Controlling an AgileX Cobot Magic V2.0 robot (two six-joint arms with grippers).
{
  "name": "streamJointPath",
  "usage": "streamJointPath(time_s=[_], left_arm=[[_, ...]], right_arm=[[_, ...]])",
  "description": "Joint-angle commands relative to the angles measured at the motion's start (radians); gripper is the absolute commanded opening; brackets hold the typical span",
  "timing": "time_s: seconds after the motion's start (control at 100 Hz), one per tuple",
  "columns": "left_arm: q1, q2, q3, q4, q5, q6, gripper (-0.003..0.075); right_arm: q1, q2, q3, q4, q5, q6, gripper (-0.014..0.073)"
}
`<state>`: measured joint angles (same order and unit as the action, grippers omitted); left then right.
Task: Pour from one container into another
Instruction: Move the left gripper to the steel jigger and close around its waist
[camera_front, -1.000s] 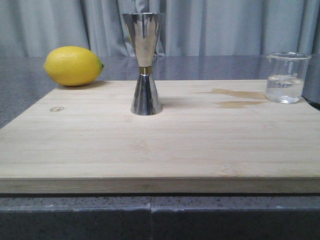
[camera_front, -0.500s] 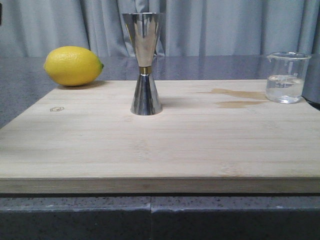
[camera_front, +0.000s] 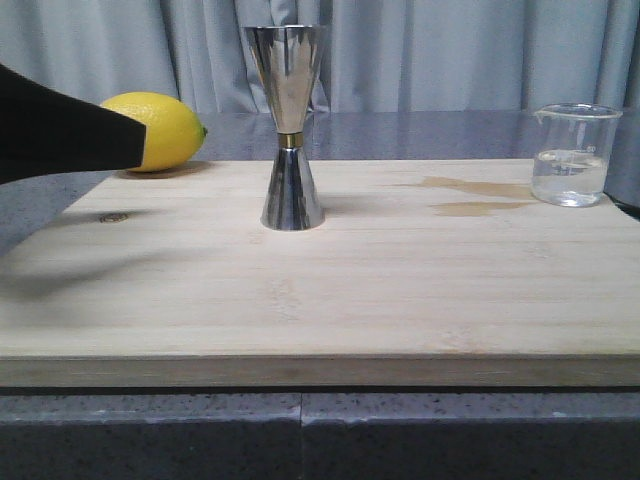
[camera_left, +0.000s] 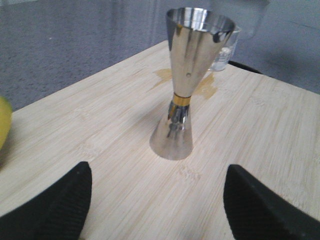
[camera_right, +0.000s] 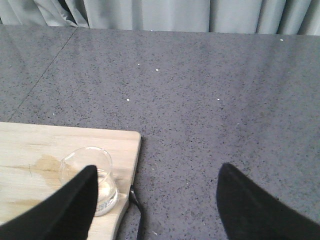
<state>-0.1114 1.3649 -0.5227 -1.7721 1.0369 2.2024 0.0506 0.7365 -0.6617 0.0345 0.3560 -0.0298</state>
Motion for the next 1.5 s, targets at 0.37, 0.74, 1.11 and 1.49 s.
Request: streamJointPath(time_s=[0.37,0.74,1.11,1.49], left_arm=[[-0.125,0.165,-0.208,-0.080,0.153,0.114,0.0513],[-0.203,0.257,-0.287,-0.080,0.117,0.114,0.0513],[-0.245,0.326,-0.341,-0.080,0.116,0.114,0.0504],[-0.271,0.361,-0.386,-0.080,0.120,0.114,0.0463]], right_arm=[[-0.006,0.001,-0.035,-0.016,-0.045,-0.012,0.0458],[-0.006,0.001,-0.035,-0.016,-0.045,-0.012,0.0458],[-0.006,0.001,-0.035,-0.018,-0.045,-0.012,0.0458],[-0.006,0.001,-0.035,-0.018,-0.045,-0.012,0.0458]])
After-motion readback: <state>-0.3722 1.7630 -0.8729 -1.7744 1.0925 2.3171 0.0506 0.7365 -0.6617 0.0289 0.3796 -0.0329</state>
